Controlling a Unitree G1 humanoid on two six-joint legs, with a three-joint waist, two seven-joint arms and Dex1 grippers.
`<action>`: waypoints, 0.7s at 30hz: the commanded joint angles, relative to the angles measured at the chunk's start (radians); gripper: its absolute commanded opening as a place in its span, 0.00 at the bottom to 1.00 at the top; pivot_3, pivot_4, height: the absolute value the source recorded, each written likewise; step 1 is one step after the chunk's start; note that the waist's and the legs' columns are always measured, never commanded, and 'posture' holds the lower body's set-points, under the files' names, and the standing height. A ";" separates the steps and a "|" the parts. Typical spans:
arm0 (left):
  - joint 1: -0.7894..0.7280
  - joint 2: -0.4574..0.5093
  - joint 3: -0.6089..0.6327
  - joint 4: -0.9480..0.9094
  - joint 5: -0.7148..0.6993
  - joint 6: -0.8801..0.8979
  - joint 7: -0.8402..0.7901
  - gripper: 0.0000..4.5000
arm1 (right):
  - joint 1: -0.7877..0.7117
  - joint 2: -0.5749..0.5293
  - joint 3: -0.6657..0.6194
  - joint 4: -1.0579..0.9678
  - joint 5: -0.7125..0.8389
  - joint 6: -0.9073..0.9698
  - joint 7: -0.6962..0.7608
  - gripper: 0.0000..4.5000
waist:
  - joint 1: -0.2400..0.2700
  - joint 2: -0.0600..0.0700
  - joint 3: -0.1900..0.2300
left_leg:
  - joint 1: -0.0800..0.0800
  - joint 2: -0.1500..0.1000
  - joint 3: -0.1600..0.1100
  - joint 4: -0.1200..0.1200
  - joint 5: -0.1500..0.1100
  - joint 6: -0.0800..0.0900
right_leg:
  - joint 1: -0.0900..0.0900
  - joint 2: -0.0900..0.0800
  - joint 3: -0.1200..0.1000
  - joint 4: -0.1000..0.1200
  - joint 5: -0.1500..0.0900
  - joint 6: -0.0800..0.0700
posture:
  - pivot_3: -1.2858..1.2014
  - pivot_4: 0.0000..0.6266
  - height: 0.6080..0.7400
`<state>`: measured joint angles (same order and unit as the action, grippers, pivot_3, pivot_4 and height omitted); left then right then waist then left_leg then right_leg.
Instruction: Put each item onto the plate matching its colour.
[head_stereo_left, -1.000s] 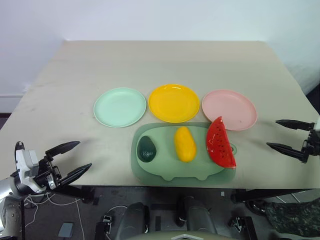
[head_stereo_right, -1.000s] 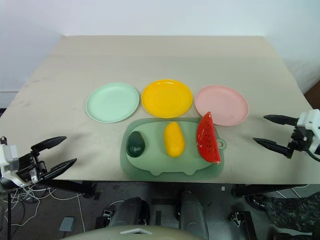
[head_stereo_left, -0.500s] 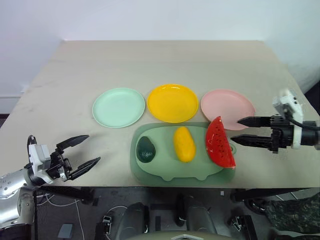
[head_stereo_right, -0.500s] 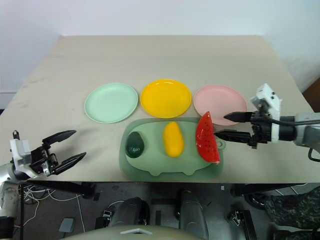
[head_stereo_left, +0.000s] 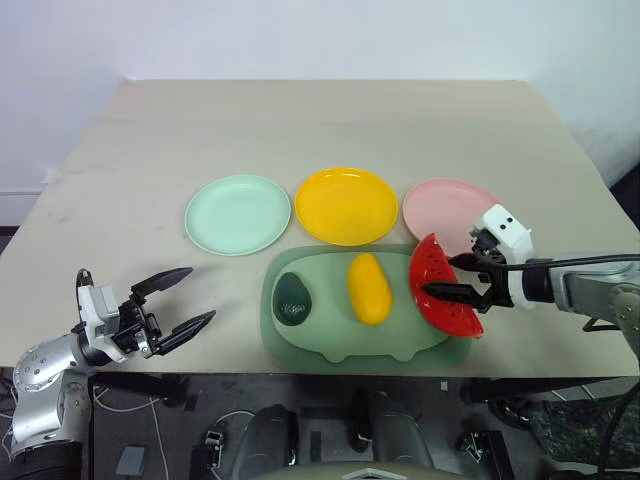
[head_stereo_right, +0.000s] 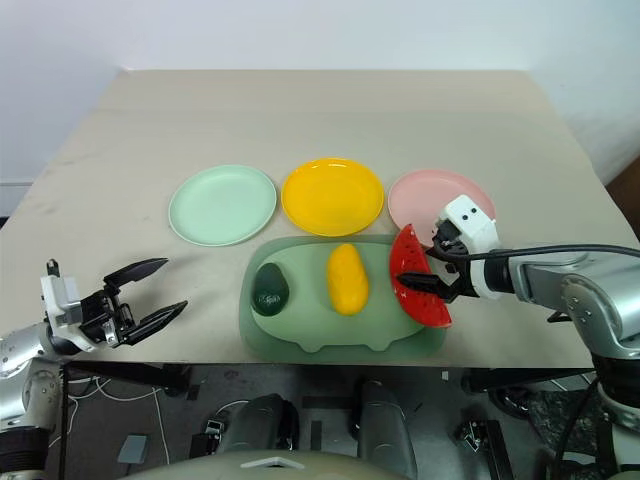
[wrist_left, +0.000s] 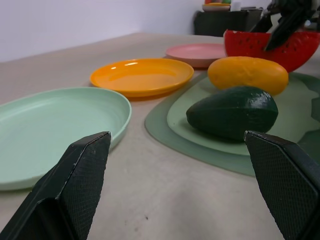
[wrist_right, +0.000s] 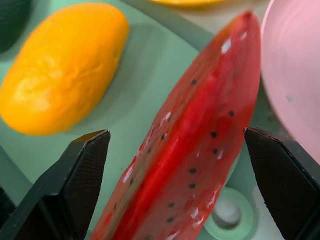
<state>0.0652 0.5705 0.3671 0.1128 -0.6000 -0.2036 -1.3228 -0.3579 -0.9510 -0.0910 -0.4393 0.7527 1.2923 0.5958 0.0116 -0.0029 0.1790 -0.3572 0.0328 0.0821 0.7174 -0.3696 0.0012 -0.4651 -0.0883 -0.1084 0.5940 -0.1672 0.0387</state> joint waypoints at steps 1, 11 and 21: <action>0.002 -0.005 -0.002 -0.039 -0.011 0.003 0.021 1.00 | 0.009 0.005 0.029 -0.045 -0.035 -0.029 -0.015 1.00 | 0.000 0.000 0.000 | 0.000 0.000 0.000 0.000 0.000 0.000 | 0.000 0.000 0.000 0.000 0.000 0.000 | 0.52 0.24 0.95; -0.006 -0.006 0.013 -0.059 -0.040 0.019 0.029 1.00 | 0.004 -0.004 0.152 -0.043 -0.104 -0.017 -0.016 1.00 | -0.001 -0.001 0.000 | 0.000 0.000 0.000 0.000 0.000 0.000 | 0.000 0.000 0.000 0.000 0.000 0.000 | 0.52 0.24 0.95; -0.028 0.006 0.002 -0.071 -0.066 0.041 -0.002 1.00 | -0.061 0.004 0.139 -0.004 -0.088 -0.003 0.051 0.71 | -0.001 -0.002 -0.001 | 0.000 0.000 0.000 0.000 0.000 0.000 | 0.000 0.000 0.000 0.000 -0.001 -0.001 | 0.52 0.24 0.95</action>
<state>0.0429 0.5640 0.3673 0.0741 -0.6619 -0.1610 -1.3221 -0.3932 -0.9515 0.0900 -0.4394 0.6410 1.2839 0.6246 0.0104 -0.0048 0.1781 -0.3571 0.0329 0.0819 0.7175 -0.3697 0.0012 -0.4649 -0.0879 -0.1085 0.5937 -0.1680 0.0376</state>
